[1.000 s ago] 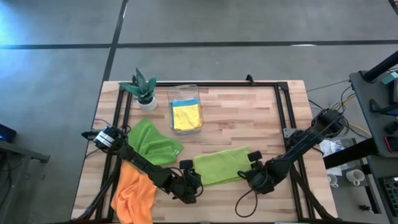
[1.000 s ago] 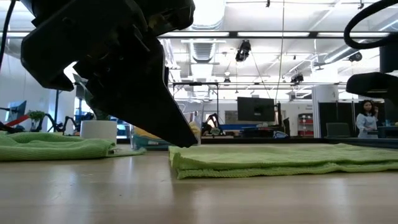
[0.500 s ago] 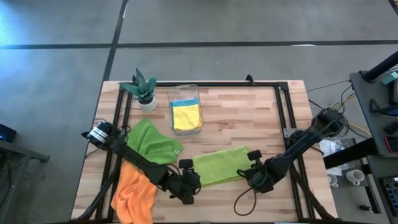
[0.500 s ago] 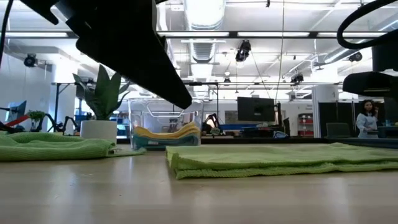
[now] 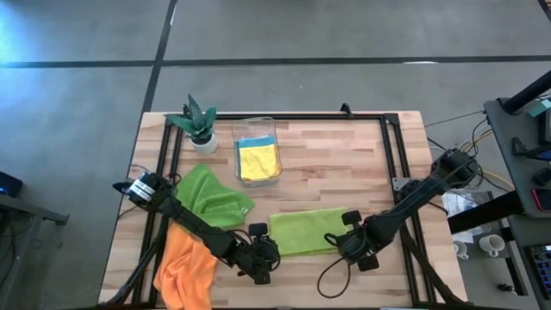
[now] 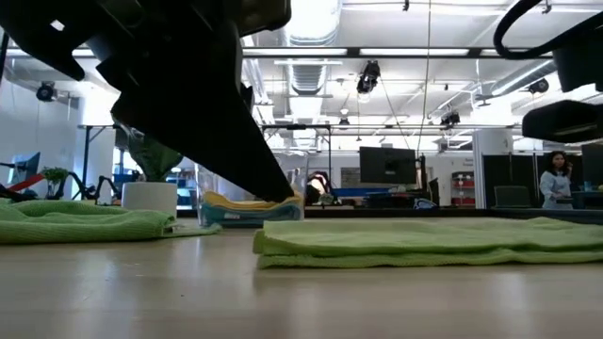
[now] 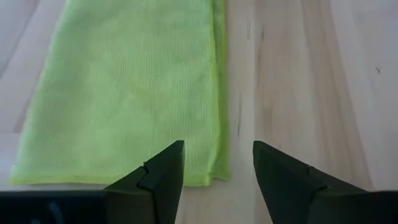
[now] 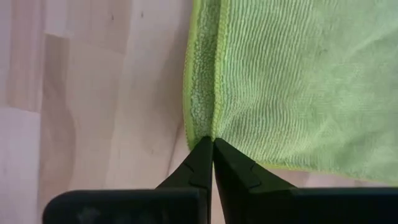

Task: Fold microfiber towels
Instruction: Fold the light green microfiber cloth

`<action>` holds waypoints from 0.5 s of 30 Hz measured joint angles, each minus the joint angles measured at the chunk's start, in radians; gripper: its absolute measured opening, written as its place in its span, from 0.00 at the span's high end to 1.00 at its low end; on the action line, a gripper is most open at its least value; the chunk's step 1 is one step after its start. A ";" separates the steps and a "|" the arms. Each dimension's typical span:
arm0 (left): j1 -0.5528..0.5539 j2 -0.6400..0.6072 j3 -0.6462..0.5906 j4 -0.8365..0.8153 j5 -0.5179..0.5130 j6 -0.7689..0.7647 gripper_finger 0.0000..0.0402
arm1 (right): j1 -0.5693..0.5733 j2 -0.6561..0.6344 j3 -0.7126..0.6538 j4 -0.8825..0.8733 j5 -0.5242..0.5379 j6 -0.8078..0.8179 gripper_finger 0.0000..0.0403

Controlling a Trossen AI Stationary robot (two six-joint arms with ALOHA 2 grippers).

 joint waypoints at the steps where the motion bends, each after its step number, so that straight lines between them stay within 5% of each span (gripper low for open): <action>1: 0.000 0.000 0.000 0.002 0.007 0.000 0.56 | -0.005 0.000 -0.004 0.006 -0.010 0.003 0.98; 4: 0.000 0.000 0.000 0.002 -0.009 0.024 0.56 | -0.029 0.000 -0.007 0.011 -0.076 0.012 0.98; 8: -0.002 0.000 0.000 0.001 -0.014 0.085 0.56 | -0.077 -0.012 -0.002 0.014 -0.288 0.051 0.98; 15: 0.016 0.001 -0.014 0.007 -0.018 0.112 0.56 | -0.102 -0.010 -0.003 0.018 -0.233 0.050 0.98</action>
